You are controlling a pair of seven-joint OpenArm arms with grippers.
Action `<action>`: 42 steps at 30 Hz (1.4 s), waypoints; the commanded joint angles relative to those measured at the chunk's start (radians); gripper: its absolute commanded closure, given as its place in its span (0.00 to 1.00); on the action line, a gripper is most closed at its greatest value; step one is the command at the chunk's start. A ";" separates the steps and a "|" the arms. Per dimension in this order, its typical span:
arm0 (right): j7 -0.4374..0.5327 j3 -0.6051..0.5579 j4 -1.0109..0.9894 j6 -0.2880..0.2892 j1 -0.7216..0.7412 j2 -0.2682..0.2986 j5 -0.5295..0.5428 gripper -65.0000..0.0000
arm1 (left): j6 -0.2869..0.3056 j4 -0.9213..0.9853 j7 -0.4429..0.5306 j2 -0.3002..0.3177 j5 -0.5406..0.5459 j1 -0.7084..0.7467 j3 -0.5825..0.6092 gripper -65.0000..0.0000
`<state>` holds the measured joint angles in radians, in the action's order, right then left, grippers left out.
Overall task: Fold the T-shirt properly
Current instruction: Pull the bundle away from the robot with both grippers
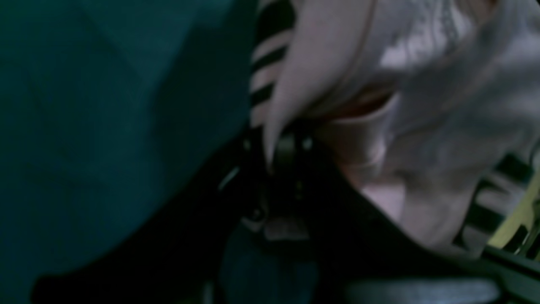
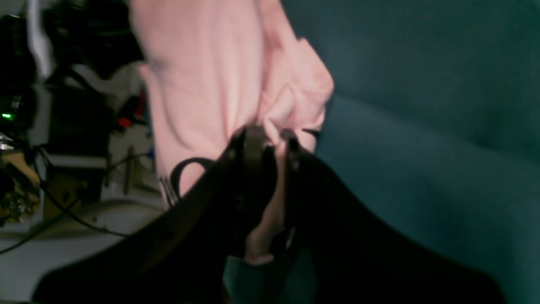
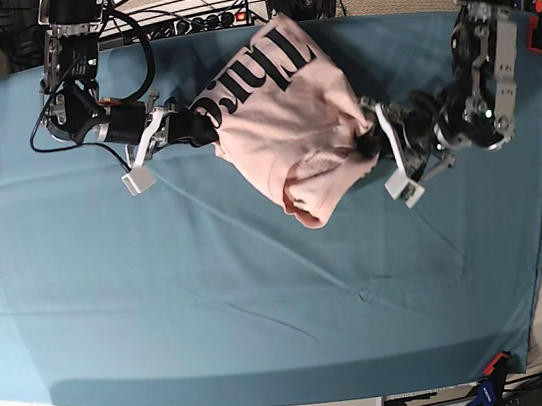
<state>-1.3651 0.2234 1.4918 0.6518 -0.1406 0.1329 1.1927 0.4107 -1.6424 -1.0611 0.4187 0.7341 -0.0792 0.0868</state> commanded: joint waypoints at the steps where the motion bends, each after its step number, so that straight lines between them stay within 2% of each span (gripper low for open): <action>1: -0.031 -0.002 0.006 -0.008 -0.015 -0.007 0.028 1.00 | -0.011 0.008 0.026 0.005 -0.002 -0.041 -0.010 1.00; 11: -0.031 -0.027 0.006 -0.004 -0.034 -0.086 0.041 1.00 | -0.010 0.251 0.022 -0.099 0.002 -0.210 -0.010 1.00; 18: -0.031 -0.179 0.006 0.010 -0.034 -0.098 0.013 1.00 | -0.007 0.285 0.021 -0.151 -0.003 -0.262 -0.010 1.00; 24: -0.031 -0.274 0.006 0.010 -0.034 -0.097 0.003 1.00 | -0.003 0.285 0.023 -0.158 -0.029 -0.262 0.039 1.00; 31: -0.031 -0.246 0.006 0.010 -0.034 -0.097 0.003 1.00 | -0.003 0.285 0.023 -0.158 -0.080 -0.278 0.103 1.00; 42: -0.031 -0.081 0.006 0.010 -0.034 -0.097 0.004 1.00 | -0.004 0.285 0.022 -0.150 -0.104 -0.336 0.103 1.00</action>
<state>-1.3685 0.1364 1.4990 0.6807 -0.1692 0.0280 1.2320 0.4076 -1.3415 -1.0645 0.2661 0.6174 -0.3805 0.1955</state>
